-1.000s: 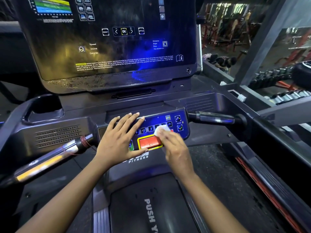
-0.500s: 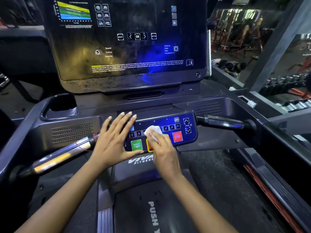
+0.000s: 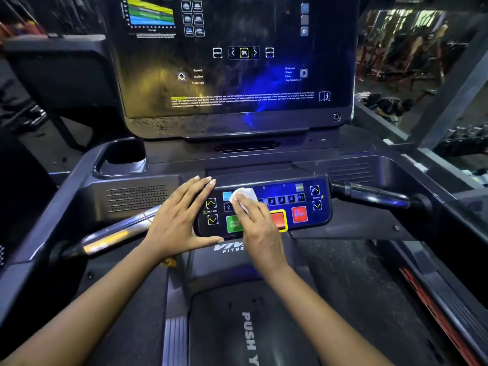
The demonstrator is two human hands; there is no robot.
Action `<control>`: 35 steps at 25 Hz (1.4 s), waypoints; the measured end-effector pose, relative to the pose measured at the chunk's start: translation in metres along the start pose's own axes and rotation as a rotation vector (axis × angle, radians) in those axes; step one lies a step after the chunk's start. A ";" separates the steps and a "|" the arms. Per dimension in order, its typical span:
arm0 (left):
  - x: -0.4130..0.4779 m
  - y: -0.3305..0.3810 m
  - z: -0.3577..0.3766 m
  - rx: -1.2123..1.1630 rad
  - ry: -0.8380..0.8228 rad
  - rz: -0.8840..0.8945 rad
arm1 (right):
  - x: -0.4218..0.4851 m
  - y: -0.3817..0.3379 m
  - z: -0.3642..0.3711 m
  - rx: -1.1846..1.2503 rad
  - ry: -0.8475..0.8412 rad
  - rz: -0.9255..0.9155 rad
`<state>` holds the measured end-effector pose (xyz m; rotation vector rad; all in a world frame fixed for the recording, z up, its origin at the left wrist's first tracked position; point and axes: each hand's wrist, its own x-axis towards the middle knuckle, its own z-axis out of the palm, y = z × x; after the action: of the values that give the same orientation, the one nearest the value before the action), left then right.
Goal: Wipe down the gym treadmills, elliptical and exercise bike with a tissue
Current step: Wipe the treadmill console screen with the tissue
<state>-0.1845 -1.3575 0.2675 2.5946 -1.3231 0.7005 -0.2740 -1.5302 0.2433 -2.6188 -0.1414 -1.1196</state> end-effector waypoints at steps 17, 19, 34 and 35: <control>0.021 0.010 -0.003 -0.330 0.126 -0.494 | 0.076 0.065 -0.066 0.253 -0.025 0.066; 0.024 0.011 0.004 -0.258 0.094 -0.484 | 0.102 0.078 -0.062 0.286 -0.139 0.100; 0.022 0.015 0.007 -0.152 0.021 -0.513 | 0.177 0.067 0.067 0.379 -1.008 -0.170; 0.022 0.015 0.008 -0.154 0.021 -0.516 | 0.176 0.066 0.060 0.417 -1.000 -0.172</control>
<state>-0.1834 -1.3851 0.2698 2.6193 -0.6183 0.5080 -0.0973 -1.5788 0.3155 -2.5273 -0.7131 0.2675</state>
